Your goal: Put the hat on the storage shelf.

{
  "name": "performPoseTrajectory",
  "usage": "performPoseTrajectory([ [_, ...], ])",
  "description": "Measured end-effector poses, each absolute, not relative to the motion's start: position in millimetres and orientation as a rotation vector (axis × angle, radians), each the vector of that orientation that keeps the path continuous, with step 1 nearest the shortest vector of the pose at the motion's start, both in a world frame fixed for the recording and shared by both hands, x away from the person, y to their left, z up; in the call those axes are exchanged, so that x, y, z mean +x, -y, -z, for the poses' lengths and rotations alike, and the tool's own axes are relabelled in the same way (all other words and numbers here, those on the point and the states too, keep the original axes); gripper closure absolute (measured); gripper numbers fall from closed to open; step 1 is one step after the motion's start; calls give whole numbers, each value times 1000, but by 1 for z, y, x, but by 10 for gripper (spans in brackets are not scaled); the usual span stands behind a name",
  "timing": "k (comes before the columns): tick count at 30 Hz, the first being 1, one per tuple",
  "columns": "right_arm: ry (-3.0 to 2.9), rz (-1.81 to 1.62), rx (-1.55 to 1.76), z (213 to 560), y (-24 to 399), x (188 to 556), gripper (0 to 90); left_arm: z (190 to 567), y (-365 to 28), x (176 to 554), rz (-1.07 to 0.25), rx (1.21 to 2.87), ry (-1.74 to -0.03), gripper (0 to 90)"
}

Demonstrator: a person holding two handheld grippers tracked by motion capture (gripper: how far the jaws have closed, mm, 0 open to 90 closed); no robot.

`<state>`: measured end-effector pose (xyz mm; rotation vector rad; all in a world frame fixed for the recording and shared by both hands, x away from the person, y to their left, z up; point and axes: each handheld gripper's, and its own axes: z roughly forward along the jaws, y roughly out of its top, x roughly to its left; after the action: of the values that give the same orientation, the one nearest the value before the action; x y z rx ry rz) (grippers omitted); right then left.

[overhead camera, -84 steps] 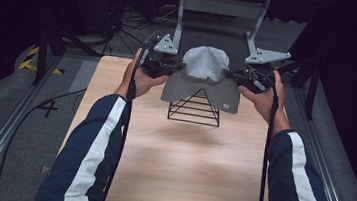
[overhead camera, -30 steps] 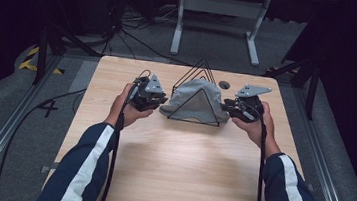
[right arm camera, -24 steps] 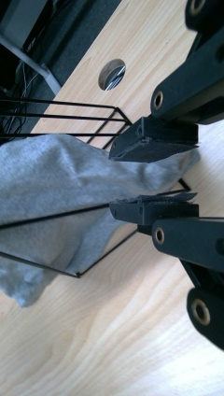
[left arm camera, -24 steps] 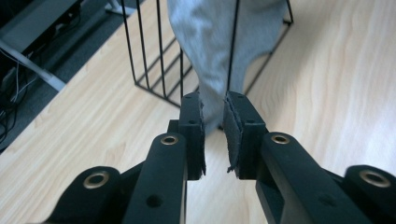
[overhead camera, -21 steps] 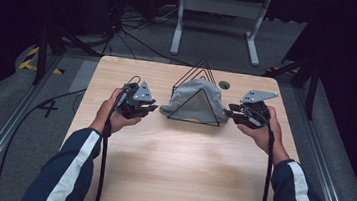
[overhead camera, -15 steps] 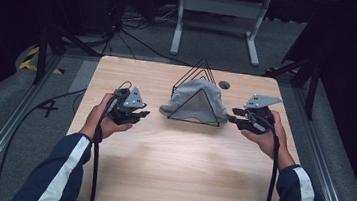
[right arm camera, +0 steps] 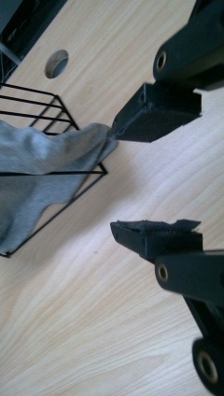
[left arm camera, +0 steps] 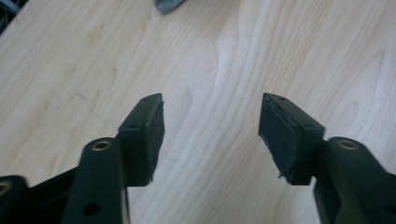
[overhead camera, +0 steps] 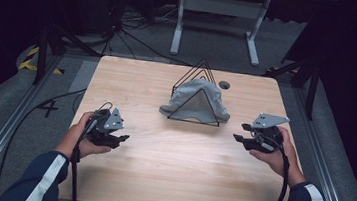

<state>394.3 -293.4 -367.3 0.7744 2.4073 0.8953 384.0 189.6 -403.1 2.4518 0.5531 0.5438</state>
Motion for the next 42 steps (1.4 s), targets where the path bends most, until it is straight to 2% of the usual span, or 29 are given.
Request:
performPoseTrajectory([
  [8, -2413, -905, 796, 400, 310, 370, 328, 436, -206, 363, -460, 2433, -600, 274],
  [17, -2400, -975, 942, 438, 341, 347, 270, 465, -223, 344, -400, 2410, -623, 228],
  [22, -2390, -999, 1038, 457, 360, 336, 246, 474, -235, 336, -364, 2320, -674, 215],
  [24, -2377, -992, 1060, 466, 363, 333, 196, 480, -239, 336, -322, 2263, -715, 205],
  [32, -2340, -1009, 1080, 468, 366, 331, 178, 483, -239, 338, -303, 2232, -773, 151],
  [42, -2299, -991, 1137, 468, 367, 333, 171, 483, -238, 338, -308, 2229, -780, 149],
])
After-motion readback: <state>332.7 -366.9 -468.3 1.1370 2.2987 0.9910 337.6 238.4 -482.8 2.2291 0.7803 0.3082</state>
